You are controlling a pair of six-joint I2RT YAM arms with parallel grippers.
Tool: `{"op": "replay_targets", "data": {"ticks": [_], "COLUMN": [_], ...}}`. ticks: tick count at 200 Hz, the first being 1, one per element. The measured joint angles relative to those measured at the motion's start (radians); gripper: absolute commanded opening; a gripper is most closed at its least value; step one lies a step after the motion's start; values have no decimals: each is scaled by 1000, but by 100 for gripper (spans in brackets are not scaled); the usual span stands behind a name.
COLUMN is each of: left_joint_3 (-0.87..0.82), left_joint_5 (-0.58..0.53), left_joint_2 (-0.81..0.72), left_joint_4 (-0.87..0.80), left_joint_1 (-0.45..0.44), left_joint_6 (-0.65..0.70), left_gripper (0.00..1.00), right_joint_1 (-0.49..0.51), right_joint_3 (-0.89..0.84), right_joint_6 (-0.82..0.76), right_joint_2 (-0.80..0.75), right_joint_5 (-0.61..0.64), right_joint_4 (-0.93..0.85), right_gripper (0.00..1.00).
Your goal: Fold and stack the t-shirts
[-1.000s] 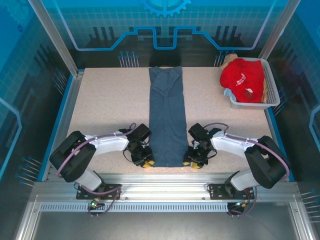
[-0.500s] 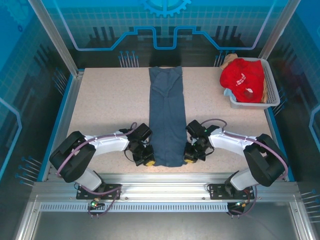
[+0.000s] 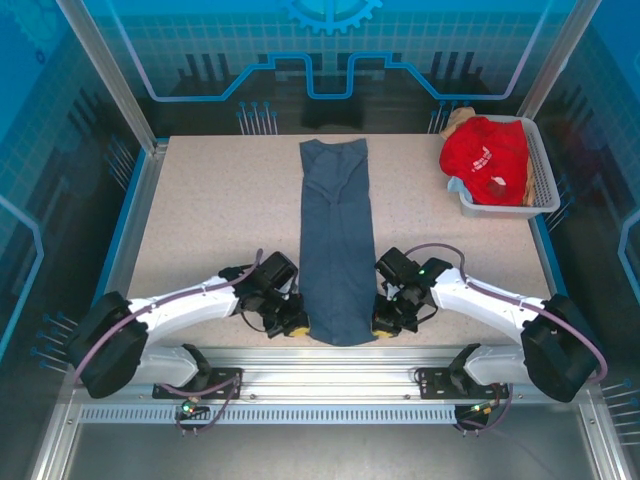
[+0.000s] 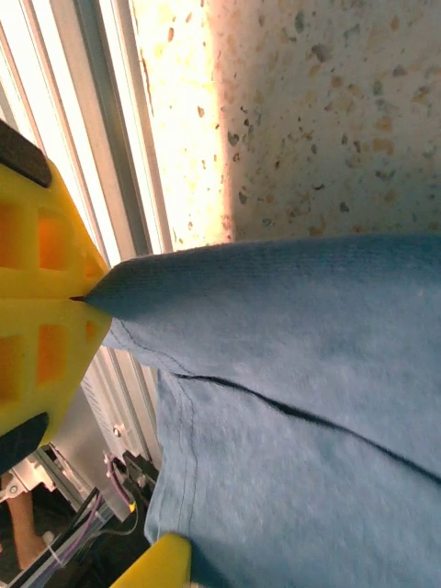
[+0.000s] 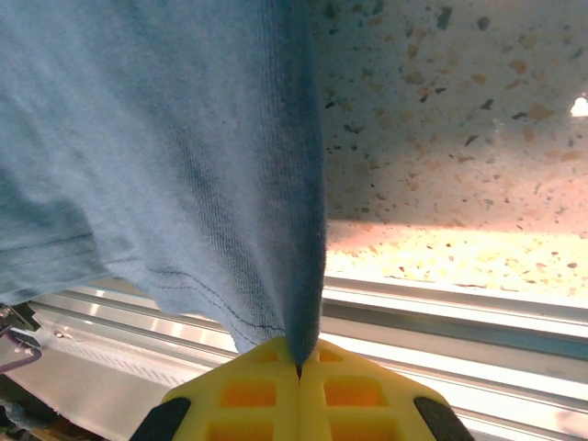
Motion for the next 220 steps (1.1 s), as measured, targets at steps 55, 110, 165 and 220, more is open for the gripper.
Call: {"op": "replay_targets", "data": {"ticks": [55, 110, 165, 220], "left_joint_3": [103, 289, 536, 850], "left_joint_5": [-67, -89, -90, -76], "left_joint_2": [-9, 148, 386, 727], "left_joint_4": [1, 37, 74, 105], "left_joint_1": [107, 255, 368, 455], "left_joint_6": [-20, -15, 31, 72], "left_gripper": [0, 0, 0, 31], "right_joint_1": [-90, -224, -341, -429], "right_joint_3": [171, 437, 784, 1201], "right_joint_6": [-11, -71, -138, -185], "right_joint_2": [55, 260, 533, 911], "right_joint_5": [40, 67, 84, 88], "right_joint_4": [-67, -80, -96, -142], "right_gripper": [0, 0, 0, 45]}}
